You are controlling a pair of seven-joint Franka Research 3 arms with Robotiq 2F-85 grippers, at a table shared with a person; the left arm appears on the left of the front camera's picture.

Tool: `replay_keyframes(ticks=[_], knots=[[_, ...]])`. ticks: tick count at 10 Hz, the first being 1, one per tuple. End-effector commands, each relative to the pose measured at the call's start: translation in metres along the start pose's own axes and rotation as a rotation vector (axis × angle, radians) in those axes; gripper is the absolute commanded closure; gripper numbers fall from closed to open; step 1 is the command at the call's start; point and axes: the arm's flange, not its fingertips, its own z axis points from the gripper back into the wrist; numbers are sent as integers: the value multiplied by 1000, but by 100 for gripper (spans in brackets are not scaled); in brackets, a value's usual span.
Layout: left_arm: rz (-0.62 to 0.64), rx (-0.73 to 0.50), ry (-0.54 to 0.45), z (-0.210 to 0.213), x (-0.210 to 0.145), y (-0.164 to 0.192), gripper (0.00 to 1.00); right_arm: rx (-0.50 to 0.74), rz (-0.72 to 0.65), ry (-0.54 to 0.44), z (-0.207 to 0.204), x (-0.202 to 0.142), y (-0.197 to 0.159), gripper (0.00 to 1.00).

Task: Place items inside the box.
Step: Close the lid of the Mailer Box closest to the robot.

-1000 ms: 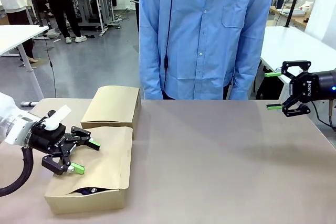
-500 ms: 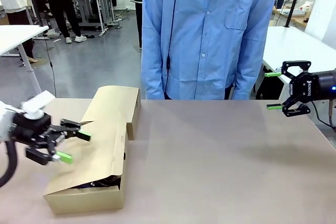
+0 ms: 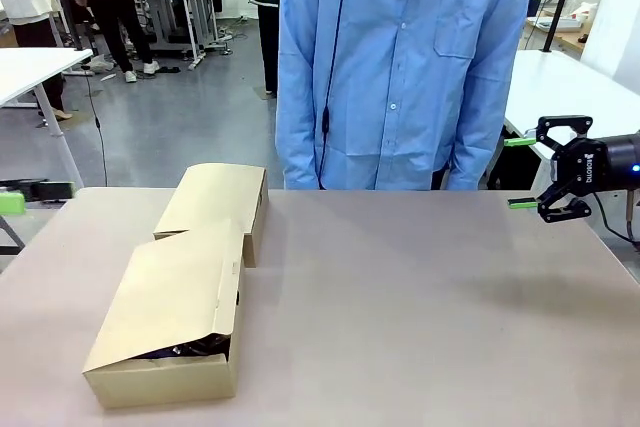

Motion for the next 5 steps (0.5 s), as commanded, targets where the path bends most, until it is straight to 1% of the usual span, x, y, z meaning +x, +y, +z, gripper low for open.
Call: replay_keyframes(ticks=[1,2,3,4,5], knots=[[522,329,7,-26,-30,-19,0,19,19,0,-3,0,2,0],[672,336,52,-21,-37,-8,0,19,19,0,-3,0,2,0],[794,293,50,-17,-39,4,0,19,19,0,-3,0,2,0],[242,242,43,27,-9,20,0,19,19,0,-3,0,2,0],[242,242,43,27,-9,20,0,19,19,0,-3,0,2,0]])
